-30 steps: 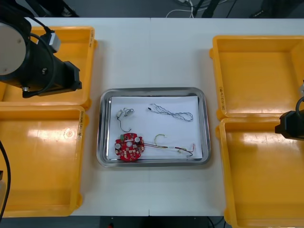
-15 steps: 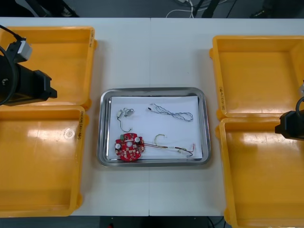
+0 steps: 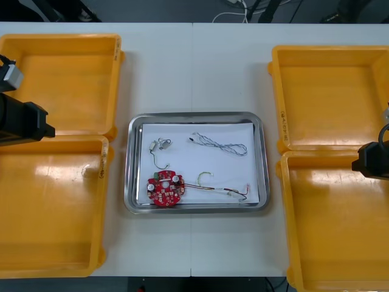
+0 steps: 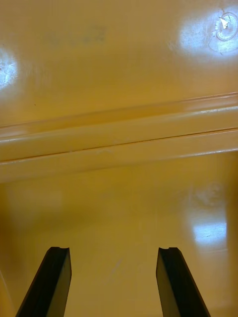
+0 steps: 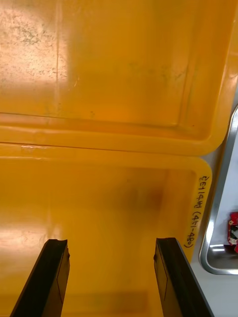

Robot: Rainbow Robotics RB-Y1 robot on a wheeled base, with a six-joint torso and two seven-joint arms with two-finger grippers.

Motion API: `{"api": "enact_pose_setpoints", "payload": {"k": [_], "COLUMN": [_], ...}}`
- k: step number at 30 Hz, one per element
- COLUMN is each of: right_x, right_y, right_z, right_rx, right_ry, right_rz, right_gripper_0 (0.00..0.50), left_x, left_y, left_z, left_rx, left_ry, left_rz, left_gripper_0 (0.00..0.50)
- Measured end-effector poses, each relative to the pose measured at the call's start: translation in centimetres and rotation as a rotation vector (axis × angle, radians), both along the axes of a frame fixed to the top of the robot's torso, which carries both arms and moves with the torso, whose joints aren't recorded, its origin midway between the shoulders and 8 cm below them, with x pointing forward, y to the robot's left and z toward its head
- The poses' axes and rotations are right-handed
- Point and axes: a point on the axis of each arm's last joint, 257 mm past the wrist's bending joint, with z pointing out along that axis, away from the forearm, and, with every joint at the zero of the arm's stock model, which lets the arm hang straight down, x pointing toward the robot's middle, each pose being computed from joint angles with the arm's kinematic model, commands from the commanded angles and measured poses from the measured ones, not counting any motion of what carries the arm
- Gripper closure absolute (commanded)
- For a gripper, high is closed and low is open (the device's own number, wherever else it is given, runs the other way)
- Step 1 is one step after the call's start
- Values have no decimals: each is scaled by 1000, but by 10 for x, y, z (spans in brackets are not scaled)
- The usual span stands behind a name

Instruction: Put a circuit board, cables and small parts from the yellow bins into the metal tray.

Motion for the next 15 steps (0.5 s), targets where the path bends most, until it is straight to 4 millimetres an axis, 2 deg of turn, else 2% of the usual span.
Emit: {"api": "enact_pose_setpoints", "payload": {"k": [15], "right_x": [0], "right_y": [0], "right_z": [0], "right_rx": [0], "right_ry": [0], "right_rz": [0], "right_gripper_0": [0], "left_x": [-26], "left_y": [44], "left_z": [-17], "left_rx": [76], "left_ry": [75], "left_rz": [46], "left_gripper_0": [0]}}
